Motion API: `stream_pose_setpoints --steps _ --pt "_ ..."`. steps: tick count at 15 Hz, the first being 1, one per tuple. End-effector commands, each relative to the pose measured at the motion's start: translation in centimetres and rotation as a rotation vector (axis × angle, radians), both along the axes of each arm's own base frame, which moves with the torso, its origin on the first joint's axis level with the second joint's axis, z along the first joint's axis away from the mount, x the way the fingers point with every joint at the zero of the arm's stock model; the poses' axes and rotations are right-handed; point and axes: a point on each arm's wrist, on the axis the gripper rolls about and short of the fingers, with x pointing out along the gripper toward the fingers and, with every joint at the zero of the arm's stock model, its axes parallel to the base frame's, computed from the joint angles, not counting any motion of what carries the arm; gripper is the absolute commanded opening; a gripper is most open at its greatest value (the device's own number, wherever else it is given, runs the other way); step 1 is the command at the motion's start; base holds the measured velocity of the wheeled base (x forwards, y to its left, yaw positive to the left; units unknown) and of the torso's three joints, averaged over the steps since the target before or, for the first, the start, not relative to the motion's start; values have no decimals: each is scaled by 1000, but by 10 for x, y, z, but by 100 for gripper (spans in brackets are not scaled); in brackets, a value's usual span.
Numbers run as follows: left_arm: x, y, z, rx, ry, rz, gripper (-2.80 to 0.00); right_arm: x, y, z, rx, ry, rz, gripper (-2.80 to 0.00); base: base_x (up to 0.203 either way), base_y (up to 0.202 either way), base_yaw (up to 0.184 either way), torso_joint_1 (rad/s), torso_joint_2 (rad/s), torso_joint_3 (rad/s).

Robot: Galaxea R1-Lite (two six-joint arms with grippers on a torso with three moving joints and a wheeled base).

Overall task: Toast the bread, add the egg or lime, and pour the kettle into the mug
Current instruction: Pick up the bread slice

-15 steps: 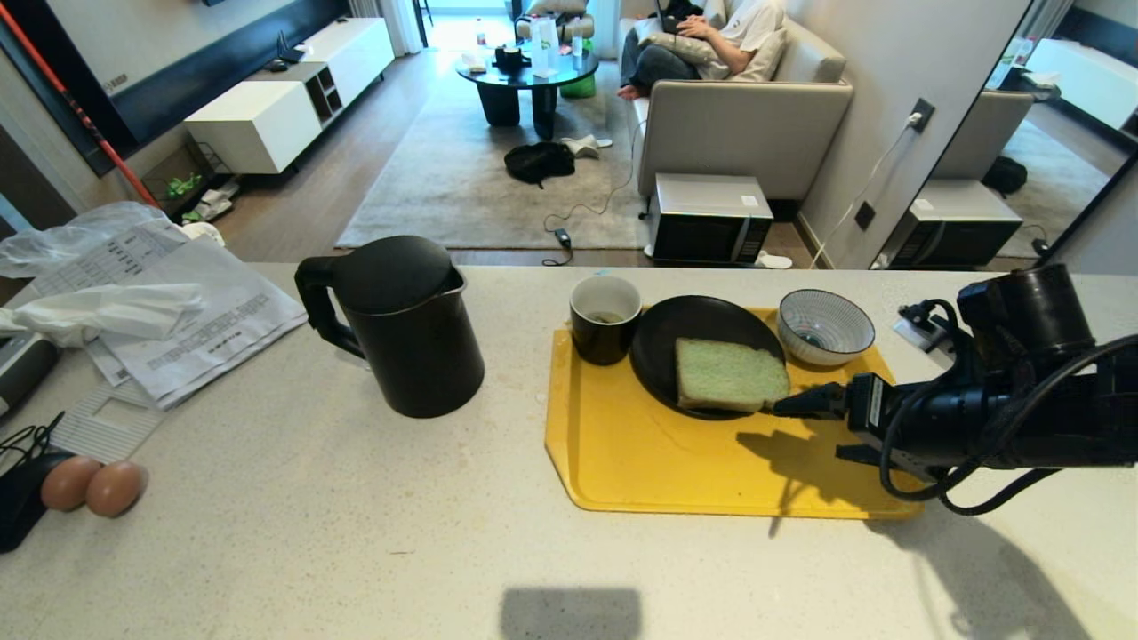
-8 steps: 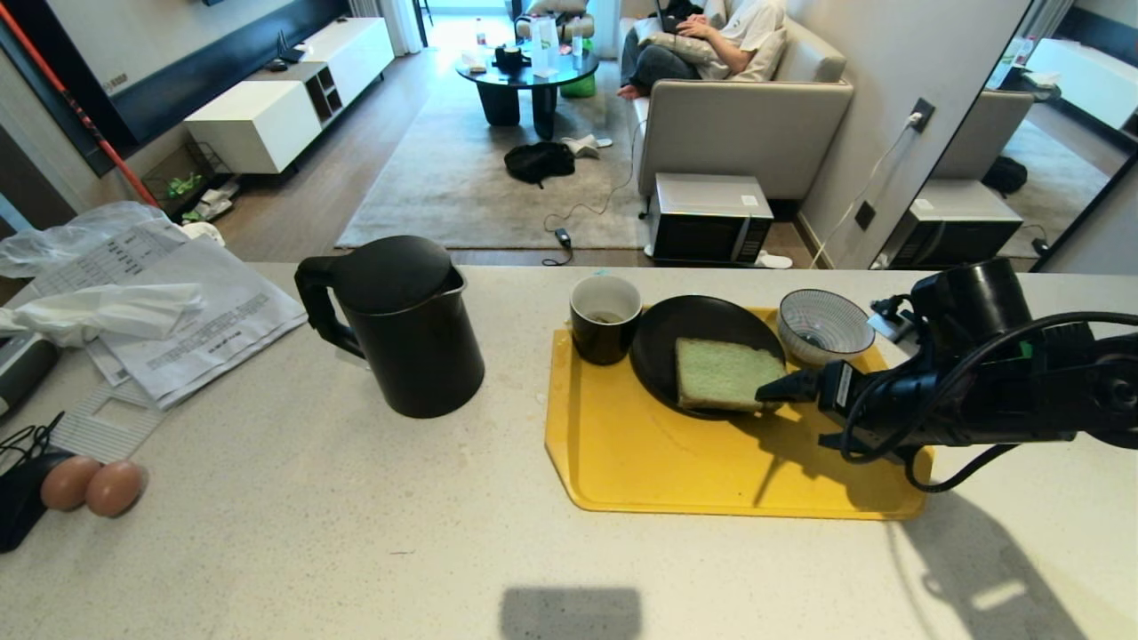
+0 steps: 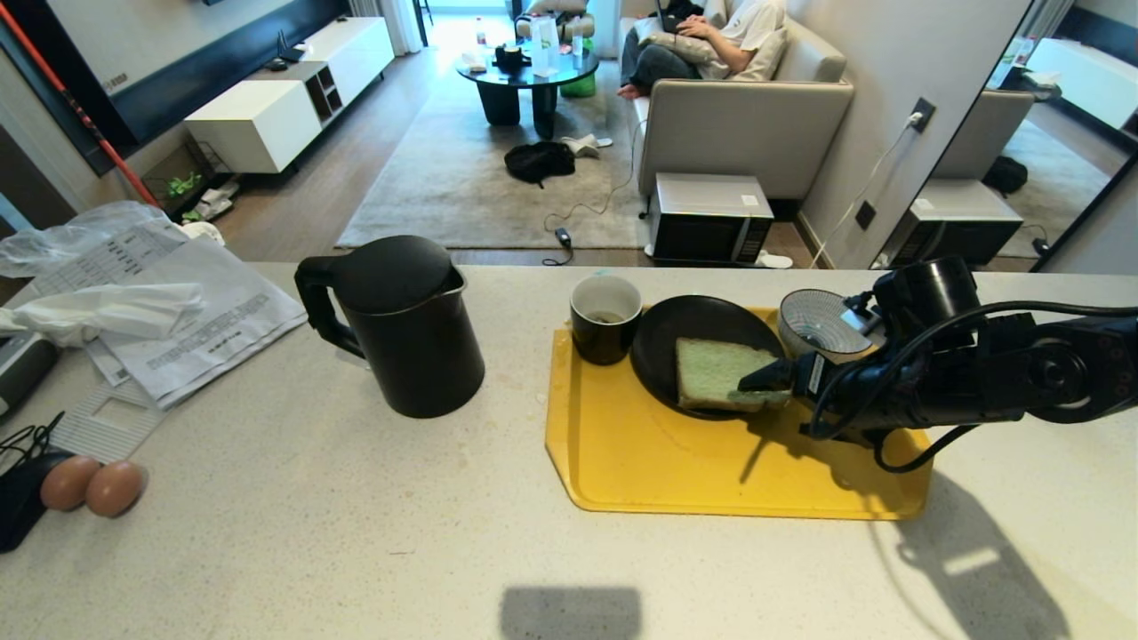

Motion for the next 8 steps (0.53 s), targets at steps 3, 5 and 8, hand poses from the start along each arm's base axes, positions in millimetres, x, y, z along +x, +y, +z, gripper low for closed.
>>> stream_pose_setpoints --steps 3,5,8 --pt "0 0 0 1 1 -1 -280 16 1 -2 5 -5 -9 0 0 0 0 0 0 0" --pt "0 0 0 1 1 -1 -280 21 -4 -4 5 -1 -24 0 0 0 0 0 0 0" --pt "0 0 0 1 1 1 -280 26 -11 -8 7 8 -42 0 0 0 0 0 0 0"
